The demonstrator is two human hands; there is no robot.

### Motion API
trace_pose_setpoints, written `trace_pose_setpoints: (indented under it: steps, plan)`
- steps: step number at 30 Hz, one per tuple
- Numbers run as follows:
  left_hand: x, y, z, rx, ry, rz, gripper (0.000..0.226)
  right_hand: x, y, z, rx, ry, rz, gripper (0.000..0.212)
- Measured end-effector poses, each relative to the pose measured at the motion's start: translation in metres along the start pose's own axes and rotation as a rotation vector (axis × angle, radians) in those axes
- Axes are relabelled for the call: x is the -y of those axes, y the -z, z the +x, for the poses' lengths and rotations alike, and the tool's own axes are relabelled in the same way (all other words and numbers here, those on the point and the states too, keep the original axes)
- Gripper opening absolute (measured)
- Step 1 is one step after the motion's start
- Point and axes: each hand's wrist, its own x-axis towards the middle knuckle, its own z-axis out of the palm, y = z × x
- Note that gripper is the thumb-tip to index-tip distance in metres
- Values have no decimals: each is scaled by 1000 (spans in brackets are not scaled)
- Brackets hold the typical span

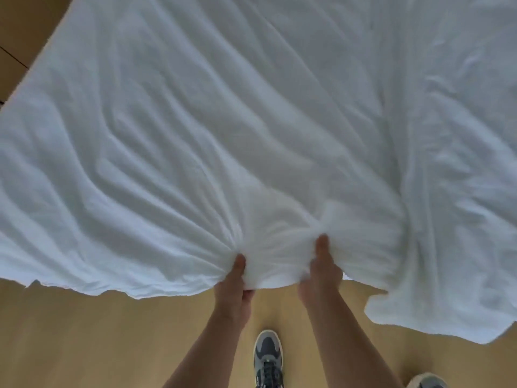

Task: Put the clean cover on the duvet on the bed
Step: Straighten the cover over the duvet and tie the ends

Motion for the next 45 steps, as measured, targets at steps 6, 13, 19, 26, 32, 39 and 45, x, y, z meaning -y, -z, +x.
trace_pose_setpoints:
  steps: [6, 13, 19, 26, 32, 39, 45]
  plan:
    - [-79, 73, 28, 111, 10, -71, 48, -26, 31, 1, 200, -47, 22, 56]
    - [-122, 136, 60, 111, -46, -54, 49, -136, -31, -25, 130, -116, -19, 58]
    - [-213, 192, 112, 132, -125, -126, 47, -174, -47, -21, 332, -148, 9, 59]
    - [-280, 228, 116, 200, -147, -168, 61, -277, -135, -70, 280, 33, -150, 34]
    - [-283, 282, 117, 339, 6, 4, 47, -346, -163, -94, 502, -102, -53, 64]
    - [-393, 399, 198, 197, 76, -94, 55, -484, -217, -88, 217, -54, 27, 45]
    - [-497, 467, 238, 175, 175, -236, 79, -584, -305, -119, 399, -141, 93, 68]
